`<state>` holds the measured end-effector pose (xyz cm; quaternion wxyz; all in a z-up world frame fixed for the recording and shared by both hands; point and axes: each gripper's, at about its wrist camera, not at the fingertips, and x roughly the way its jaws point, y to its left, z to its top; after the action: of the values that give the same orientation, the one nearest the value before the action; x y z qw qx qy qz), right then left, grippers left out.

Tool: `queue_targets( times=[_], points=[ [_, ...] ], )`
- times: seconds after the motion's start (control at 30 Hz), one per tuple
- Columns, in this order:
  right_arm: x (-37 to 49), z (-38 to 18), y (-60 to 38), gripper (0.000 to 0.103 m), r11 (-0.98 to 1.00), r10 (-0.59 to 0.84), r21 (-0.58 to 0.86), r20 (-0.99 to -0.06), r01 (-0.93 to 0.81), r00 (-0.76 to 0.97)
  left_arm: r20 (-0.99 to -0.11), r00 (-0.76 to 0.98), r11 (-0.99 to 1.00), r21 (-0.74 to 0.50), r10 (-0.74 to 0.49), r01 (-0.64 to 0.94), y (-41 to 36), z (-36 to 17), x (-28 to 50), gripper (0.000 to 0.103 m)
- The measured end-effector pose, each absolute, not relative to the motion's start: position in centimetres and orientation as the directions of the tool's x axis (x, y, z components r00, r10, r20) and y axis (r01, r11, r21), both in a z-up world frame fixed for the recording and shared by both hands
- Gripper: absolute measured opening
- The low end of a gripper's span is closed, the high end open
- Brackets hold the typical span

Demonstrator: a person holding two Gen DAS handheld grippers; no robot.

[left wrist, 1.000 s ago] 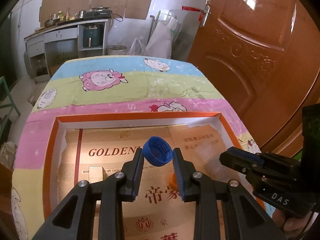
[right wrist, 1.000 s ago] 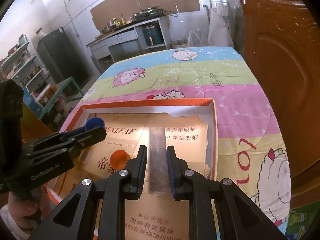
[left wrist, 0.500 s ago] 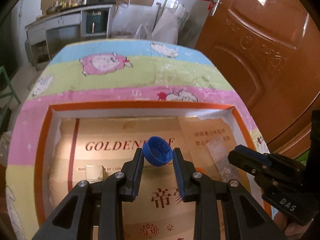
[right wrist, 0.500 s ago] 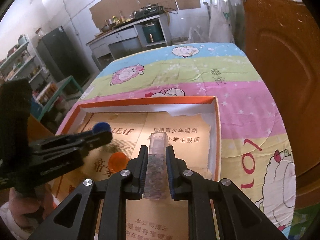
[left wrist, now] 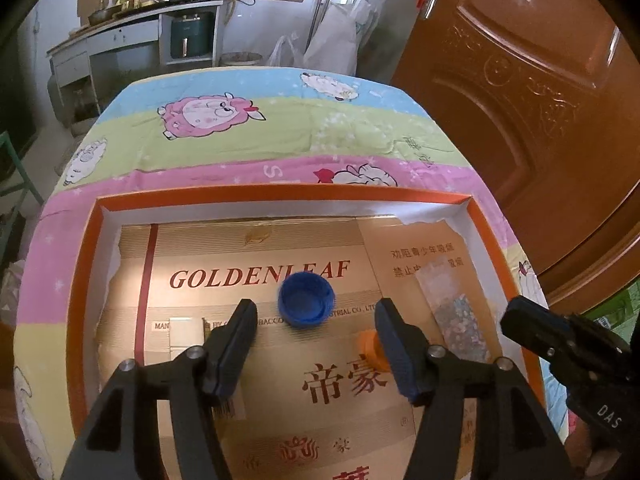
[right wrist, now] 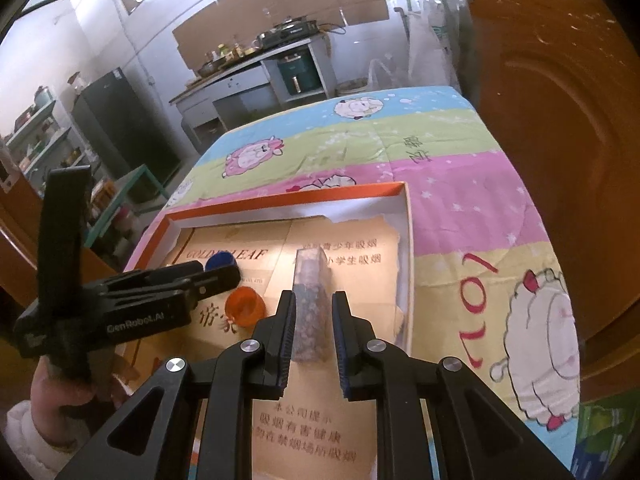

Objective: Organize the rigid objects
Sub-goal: 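Open the left gripper dropping the blue cap while the right gripper releases the tube, then withdraw both tools from the tray toward the remaining items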

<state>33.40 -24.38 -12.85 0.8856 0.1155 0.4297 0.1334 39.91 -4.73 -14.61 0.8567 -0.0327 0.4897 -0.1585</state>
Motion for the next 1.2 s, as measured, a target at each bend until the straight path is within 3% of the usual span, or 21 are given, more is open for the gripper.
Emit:
queue_targets(
  times=[0.6,0.87,1.0,1.2],
  points=[
    [27.4,-9.4,-24.6,0.019,0.943,0.318,0.305,-0.707,-0.134,0.632,-0.763,0.546,0.935,-0.239,-0.347,0.262,-4.2,-9.6,34.3,0.061],
    [23.9,-8.0,-23.5,0.025,0.946,0.314,0.288,-0.702,-0.149,0.639,-0.731,0.575,0.929,-0.255,-0.366,0.268,-2.9,-7.8,30.2,0.061],
    [22.4,-7.5,-23.0,0.032,0.948,0.309,0.279,-0.702,-0.152,0.642,-0.719,0.584,0.926,-0.268,-0.376,0.266,-1.9,-7.3,28.4,0.061],
    [20.3,-7.0,-22.4,0.033,0.951,0.303,0.269,-0.699,-0.154,0.648,-0.71,0.59,0.923,-0.282,-0.384,0.261,-0.8,-6.7,26.3,0.061]
  ],
)
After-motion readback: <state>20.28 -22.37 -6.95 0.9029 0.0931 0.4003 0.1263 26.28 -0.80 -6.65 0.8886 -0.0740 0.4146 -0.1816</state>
